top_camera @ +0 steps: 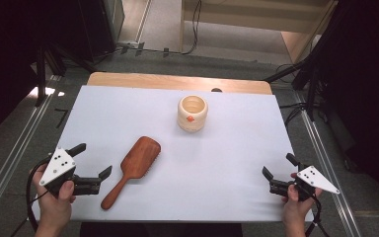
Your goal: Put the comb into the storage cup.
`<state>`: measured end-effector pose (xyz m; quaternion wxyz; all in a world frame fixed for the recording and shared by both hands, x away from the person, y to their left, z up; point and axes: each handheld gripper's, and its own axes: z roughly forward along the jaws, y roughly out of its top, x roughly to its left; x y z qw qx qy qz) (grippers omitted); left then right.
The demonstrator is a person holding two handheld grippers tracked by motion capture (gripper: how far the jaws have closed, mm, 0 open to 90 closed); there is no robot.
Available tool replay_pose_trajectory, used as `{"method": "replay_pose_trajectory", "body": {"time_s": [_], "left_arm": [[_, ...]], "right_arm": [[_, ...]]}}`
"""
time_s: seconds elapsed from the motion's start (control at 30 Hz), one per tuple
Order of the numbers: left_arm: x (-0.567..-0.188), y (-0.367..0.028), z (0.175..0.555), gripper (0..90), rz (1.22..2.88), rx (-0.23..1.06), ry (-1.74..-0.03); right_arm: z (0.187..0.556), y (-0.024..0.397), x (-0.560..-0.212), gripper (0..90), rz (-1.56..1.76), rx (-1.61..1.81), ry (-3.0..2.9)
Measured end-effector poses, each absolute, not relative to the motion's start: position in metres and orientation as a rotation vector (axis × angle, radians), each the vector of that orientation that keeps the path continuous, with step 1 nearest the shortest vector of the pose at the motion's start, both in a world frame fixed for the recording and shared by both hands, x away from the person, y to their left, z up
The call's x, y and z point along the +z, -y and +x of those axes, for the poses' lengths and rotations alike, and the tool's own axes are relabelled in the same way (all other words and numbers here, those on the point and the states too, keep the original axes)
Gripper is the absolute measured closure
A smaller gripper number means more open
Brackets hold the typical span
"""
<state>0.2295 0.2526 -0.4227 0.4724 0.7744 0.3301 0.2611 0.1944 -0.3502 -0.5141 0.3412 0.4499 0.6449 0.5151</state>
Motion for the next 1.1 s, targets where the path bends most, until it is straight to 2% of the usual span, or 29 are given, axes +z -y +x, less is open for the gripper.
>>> {"method": "replay_pose_trajectory", "body": {"time_s": [0.67,1.1], "left_arm": [[-0.430,-0.227,0.231,0.0,2.079,0.593,-0.768],[-0.439,-0.213,0.235,0.0,2.204,0.519,-0.817]], "right_arm": [[0.195,0.349,-0.514,0.0,1.162,1.331,-1.687],[0.195,0.349,-0.514,0.0,1.165,1.325,-1.691]]}}
